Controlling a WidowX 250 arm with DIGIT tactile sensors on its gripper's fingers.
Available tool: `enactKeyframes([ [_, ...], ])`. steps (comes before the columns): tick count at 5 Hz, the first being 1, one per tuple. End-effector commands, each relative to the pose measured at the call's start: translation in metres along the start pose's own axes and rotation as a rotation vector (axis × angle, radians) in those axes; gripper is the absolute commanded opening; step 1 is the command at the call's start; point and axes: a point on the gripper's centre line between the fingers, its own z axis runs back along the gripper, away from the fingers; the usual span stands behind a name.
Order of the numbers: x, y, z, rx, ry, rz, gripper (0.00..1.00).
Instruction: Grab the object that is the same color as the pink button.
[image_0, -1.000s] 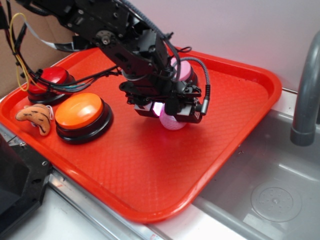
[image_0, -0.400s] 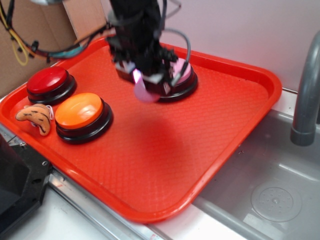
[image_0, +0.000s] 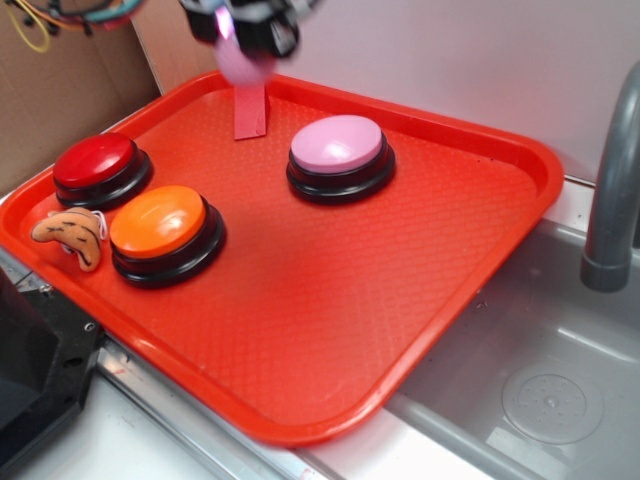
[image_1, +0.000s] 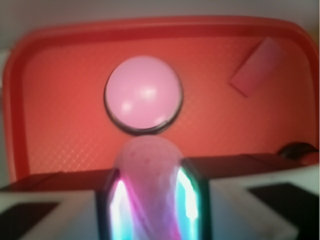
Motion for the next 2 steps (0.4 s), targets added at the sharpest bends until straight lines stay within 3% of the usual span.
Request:
enactKeyframes([
  [1, 0.0134, 0.0423, 0.037, -0.078, -0.112, 0.176, 0.0],
  [2, 0.0112, 0.0401, 0.0296, -0.038, -0.083, 0.191, 0.0],
])
